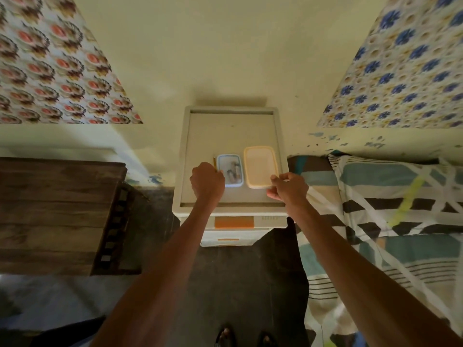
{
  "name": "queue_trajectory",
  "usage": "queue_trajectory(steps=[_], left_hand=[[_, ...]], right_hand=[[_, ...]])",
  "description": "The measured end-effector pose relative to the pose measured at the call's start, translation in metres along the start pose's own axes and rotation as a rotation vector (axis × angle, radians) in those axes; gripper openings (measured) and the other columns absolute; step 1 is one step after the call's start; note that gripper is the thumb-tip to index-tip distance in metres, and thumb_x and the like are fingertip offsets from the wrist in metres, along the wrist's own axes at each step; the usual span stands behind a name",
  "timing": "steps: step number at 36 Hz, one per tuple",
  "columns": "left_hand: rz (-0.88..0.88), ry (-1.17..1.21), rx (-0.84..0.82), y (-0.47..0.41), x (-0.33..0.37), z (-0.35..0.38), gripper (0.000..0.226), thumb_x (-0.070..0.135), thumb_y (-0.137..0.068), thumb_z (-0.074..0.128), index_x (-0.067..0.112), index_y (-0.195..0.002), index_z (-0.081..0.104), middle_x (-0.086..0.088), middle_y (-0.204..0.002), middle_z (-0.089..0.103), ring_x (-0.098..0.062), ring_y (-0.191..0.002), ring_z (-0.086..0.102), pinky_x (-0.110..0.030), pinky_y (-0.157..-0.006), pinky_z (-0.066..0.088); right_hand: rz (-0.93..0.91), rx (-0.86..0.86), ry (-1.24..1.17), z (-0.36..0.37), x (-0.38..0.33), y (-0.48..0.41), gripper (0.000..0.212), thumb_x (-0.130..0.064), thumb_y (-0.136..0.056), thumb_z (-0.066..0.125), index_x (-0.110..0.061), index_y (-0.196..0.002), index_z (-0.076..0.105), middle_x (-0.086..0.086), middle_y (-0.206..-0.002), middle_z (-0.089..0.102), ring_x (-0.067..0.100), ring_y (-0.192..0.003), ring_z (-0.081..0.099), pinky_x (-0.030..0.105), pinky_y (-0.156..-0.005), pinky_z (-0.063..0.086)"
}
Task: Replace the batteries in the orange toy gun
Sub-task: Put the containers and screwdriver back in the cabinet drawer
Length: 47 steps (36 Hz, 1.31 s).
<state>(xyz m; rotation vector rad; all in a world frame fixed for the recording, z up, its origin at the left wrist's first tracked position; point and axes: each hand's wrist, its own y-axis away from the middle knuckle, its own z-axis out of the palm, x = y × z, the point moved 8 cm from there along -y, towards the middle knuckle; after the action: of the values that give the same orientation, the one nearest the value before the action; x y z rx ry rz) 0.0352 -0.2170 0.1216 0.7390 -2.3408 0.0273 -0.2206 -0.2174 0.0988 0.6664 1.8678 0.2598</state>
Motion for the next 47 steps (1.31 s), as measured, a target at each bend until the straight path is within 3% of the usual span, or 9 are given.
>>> queue_trajectory(steps=[9, 14, 19, 27, 32, 34, 38, 42, 47], left_hand=[[0.032, 0.159, -0.070, 0.038, -0.002, -0.019, 0.027, 0.019, -0.086, 0.062, 0.000, -0.070, 0.072, -0.014, -0.067, 0.070, -0.025, -0.064, 0.068, -0.027, -0.062, 0.048], [0.077, 0.165, -0.121, 0.104, -0.027, -0.034, 0.032, 0.024, -0.092, 0.059, 0.005, -0.069, 0.072, -0.008, -0.068, 0.069, -0.013, -0.060, 0.058, -0.008, -0.054, 0.032], [0.020, 0.174, -0.168, 0.176, -0.070, -0.036, 0.031, 0.025, -0.090, 0.060, 0.013, -0.061, 0.067, 0.001, -0.063, 0.065, -0.012, -0.066, 0.060, -0.024, -0.063, 0.038], [-0.113, 0.235, -0.187, 0.231, -0.133, -0.005, 0.022, 0.023, -0.087, 0.068, 0.011, -0.069, 0.073, -0.001, -0.061, 0.066, -0.006, -0.053, 0.057, -0.008, -0.048, 0.036], [-0.155, 0.235, -0.166, 0.203, -0.159, 0.033, 0.026, 0.020, -0.088, 0.065, 0.009, -0.065, 0.070, -0.005, -0.060, 0.064, -0.012, -0.054, 0.056, -0.009, -0.047, 0.035], [-0.142, 0.230, -0.144, 0.182, -0.167, 0.049, 0.025, 0.022, -0.088, 0.064, 0.009, -0.067, 0.071, -0.004, -0.062, 0.065, -0.011, -0.056, 0.057, -0.010, -0.050, 0.034], [-0.127, 0.242, -0.085, 0.134, -0.191, 0.090, 0.023, 0.025, -0.087, 0.064, 0.008, -0.076, 0.075, -0.006, -0.075, 0.073, -0.015, -0.071, 0.067, -0.015, -0.065, 0.047], [-0.044, 0.237, -0.050, 0.086, -0.199, 0.124, 0.019, 0.028, -0.089, 0.066, 0.012, -0.085, 0.075, -0.007, -0.089, 0.076, -0.017, -0.084, 0.071, -0.031, -0.086, 0.055], [-0.019, 0.269, -0.030, 0.035, -0.208, 0.159, 0.022, 0.034, -0.088, 0.067, 0.014, -0.086, 0.075, -0.005, -0.088, 0.076, -0.017, -0.082, 0.071, -0.038, -0.094, 0.052]], right_hand=[[-0.114, 0.068, -0.038, -0.030, 0.007, 0.046, 0.007, -0.023, -0.093, 0.061, -0.017, -0.091, 0.063, 0.000, -0.075, 0.072, 0.016, -0.066, 0.073, 0.038, -0.080, 0.060], [-0.150, 0.073, 0.027, -0.052, 0.042, 0.102, 0.013, -0.034, -0.094, 0.059, -0.023, -0.090, 0.065, -0.006, -0.079, 0.071, 0.014, -0.072, 0.072, 0.039, -0.080, 0.060], [-0.120, 0.058, 0.102, -0.067, 0.100, 0.156, 0.016, -0.035, -0.094, 0.057, -0.022, -0.090, 0.066, -0.006, -0.074, 0.072, 0.011, -0.071, 0.071, 0.041, -0.075, 0.060], [-0.061, 0.014, 0.223, -0.059, 0.171, 0.187, 0.022, -0.031, -0.096, 0.057, -0.017, -0.080, 0.065, -0.008, -0.068, 0.067, 0.001, -0.064, 0.063, 0.004, -0.058, 0.041], [-0.026, 0.017, 0.217, -0.031, 0.199, 0.156, 0.026, -0.031, -0.096, 0.055, -0.014, -0.083, 0.069, -0.004, -0.076, 0.071, 0.005, -0.072, 0.066, 0.007, -0.057, 0.042], [-0.024, 0.017, 0.204, -0.016, 0.207, 0.136, 0.023, -0.029, -0.096, 0.055, -0.013, -0.085, 0.068, -0.003, -0.080, 0.070, 0.007, -0.075, 0.066, 0.004, -0.058, 0.044], [-0.001, 0.047, 0.143, 0.018, 0.233, 0.085, 0.019, -0.029, -0.093, 0.060, -0.012, -0.094, 0.069, 0.002, -0.093, 0.073, 0.014, -0.086, 0.069, 0.027, -0.076, 0.058], [-0.017, 0.100, -0.022, 0.049, 0.240, 0.041, 0.016, -0.022, -0.095, 0.059, -0.011, -0.100, 0.068, -0.001, -0.090, 0.070, 0.005, -0.067, 0.067, 0.008, -0.052, 0.050], [-0.034, 0.186, -0.216, 0.079, 0.244, -0.008, 0.020, -0.021, -0.095, 0.059, -0.007, -0.103, 0.071, 0.008, -0.091, 0.073, 0.009, -0.058, 0.071, 0.029, -0.064, 0.061]])
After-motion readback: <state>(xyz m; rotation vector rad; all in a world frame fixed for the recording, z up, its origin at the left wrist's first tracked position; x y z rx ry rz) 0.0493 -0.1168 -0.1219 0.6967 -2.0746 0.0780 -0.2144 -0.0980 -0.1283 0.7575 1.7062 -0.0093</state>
